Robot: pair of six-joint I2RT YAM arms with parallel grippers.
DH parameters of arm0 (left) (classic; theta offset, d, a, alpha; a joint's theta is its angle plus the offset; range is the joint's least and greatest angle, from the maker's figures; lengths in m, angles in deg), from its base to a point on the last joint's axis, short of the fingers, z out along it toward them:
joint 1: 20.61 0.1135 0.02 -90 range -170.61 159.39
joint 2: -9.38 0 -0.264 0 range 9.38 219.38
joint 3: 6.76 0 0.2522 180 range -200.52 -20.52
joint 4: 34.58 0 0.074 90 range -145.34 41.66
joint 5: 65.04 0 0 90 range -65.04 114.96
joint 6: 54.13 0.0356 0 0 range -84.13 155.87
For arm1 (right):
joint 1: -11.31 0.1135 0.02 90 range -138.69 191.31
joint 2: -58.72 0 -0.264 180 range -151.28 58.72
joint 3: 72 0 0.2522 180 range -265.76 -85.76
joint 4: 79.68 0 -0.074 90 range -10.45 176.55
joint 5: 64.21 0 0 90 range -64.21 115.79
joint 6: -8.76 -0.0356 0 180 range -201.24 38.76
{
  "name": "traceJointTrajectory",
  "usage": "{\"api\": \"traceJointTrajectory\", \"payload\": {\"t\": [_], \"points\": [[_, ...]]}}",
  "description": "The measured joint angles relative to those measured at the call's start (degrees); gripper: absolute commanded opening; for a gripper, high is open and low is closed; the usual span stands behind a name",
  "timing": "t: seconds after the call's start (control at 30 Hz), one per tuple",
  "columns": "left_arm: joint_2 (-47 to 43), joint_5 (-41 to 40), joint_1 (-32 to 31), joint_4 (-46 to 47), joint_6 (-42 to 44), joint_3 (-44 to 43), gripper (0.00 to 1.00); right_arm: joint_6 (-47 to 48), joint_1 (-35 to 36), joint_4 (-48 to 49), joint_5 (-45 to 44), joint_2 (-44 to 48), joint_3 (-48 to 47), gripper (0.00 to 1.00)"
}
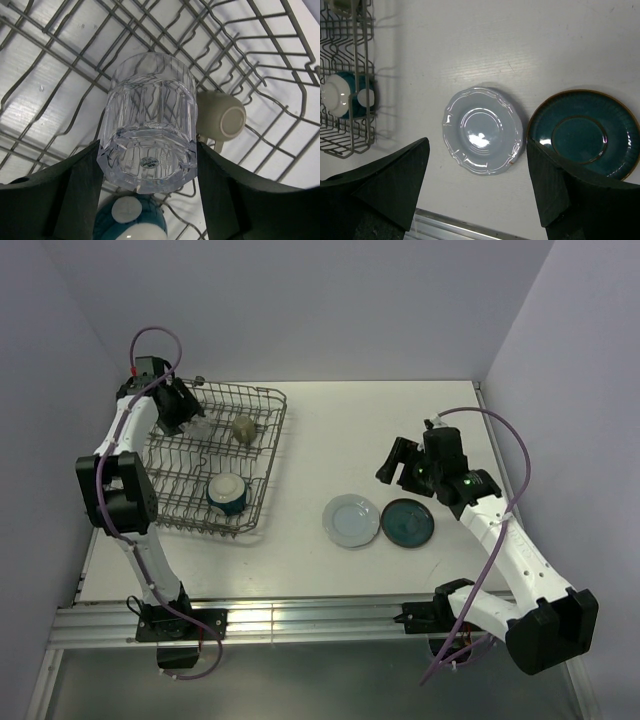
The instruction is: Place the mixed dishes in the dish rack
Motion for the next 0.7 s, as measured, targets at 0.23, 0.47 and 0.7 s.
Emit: {"api": "traceJointTrajectory", "payload": {"t": [0.23,0.47,0.7], "points": [[8.9,-3.0,-2.4,-1.9,-0.3,-11.4,0.97,0.4,0.0,0.0,-0.2,0.3,1.6,0.85],[8.2,-3.3,-3.8,0.4,-1.5,-10.1,0.99,0.9,0.0,0.2,-0.5,0.8,4.2,0.85],[0.7,-8.6,-3.8,1.3,-3.1,-1.5,0.99,0.9,0.8,1.3,-0.5,0.8,7.0,0.85]]}}
